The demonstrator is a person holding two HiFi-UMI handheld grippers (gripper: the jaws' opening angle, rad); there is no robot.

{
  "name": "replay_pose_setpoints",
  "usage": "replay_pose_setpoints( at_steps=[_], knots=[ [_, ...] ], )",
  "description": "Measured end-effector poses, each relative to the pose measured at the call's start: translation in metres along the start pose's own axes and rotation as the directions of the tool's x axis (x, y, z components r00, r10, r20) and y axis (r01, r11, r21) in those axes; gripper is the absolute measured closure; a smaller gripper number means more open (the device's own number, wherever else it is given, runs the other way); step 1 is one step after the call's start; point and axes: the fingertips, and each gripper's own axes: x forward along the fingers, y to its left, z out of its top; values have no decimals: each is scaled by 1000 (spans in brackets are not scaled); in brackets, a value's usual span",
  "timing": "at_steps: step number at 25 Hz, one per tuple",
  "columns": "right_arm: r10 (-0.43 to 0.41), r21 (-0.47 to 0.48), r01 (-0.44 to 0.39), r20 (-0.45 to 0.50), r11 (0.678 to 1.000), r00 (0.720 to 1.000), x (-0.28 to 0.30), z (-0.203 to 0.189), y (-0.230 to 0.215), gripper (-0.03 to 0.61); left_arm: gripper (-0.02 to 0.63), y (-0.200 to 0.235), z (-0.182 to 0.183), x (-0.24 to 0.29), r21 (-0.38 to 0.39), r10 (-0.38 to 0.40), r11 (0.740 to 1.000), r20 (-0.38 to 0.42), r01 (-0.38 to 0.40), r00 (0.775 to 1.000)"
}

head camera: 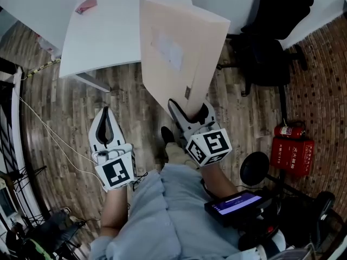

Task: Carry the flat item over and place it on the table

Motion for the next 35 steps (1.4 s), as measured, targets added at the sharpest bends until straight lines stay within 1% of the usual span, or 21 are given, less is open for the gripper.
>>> replay_pose_setpoints(
  at_steps=[4,7,11,15,17,19,23,28,35],
  knots=[
    [24,13,-24,-5,1000,1000,42,14,-19,293,604,1,9,45,13,7,1000,-2,-7,1000],
    [52,13,-52,2,999,999,68,24,-25,293,604,5,20,67,27,23,999,5,-23,1000],
    [88,3,-88,19,996,996,103,42,-26,293,604,21,33,88,37,63,997,27,-64,998],
    [118,-16,-118,33,993,992,130,54,-20,292,604,42,36,100,42,99,994,56,-101,994],
    [129,-26,-128,34,991,991,146,57,-16,293,604,54,34,106,41,115,992,58,-117,992],
    [137,-31,-136,29,990,990,162,59,-11,292,604,66,30,114,21,132,991,47,-133,990],
    [151,-44,-150,14,988,988,196,57,-2,291,604,88,20,138,1,144,990,43,-144,989],
    [154,-38,-154,-6,987,988,255,54,7,291,604,124,7,185,-7,138,990,38,-138,990],
    [131,-10,-132,-53,991,990,346,47,20,291,604,183,-13,257,-29,110,994,5,-110,994]
  ],
)
